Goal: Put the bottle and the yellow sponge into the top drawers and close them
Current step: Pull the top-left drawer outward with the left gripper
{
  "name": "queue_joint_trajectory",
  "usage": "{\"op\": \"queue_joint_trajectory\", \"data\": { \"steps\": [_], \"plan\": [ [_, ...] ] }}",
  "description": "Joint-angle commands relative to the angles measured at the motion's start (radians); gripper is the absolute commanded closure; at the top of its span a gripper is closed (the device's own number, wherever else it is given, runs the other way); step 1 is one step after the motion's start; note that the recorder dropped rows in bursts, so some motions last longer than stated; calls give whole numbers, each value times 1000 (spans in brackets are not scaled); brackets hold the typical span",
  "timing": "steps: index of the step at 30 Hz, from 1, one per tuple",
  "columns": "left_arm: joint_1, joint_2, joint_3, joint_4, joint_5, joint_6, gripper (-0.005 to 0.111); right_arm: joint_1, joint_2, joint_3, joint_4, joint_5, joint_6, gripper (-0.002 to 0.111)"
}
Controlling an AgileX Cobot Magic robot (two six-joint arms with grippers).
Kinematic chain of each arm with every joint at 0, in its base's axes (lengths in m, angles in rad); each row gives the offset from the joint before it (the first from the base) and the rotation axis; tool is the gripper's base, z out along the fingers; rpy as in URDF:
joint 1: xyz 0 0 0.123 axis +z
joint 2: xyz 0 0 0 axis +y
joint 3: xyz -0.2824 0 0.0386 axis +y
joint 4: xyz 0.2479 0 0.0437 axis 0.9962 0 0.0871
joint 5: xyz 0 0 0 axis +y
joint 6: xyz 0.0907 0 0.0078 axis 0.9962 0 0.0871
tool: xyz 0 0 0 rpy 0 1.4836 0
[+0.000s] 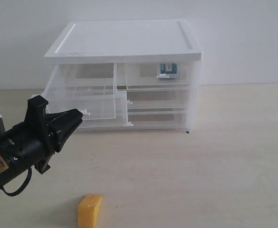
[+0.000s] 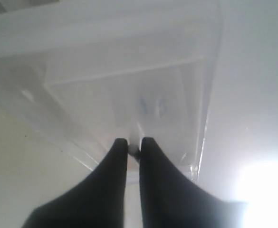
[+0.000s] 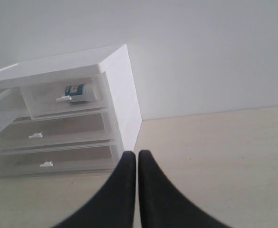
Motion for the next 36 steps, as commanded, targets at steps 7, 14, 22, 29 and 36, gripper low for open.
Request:
{"op": "queue_joint_trajectory", "data": {
  "steps": [7,14,22,29,36],
  "plan": [
    [-9,-56,80,31,-15,38,103,-2,-4,0,1,-5,-7,108],
    [-9,-75,91,61,-15,58,103,-2,-4,0,1,-3,-7,108],
    [-9,-75,91,90,-15,69,96,-2,-4,0,1,3,-7,108],
    [-9,-75,91,144,-15,80,49,-2,-4,0,1,6,-3,108],
    [-9,-75,91,244,-15,80,44,-2,-4,0,1,6,-3,108]
  ]
}}
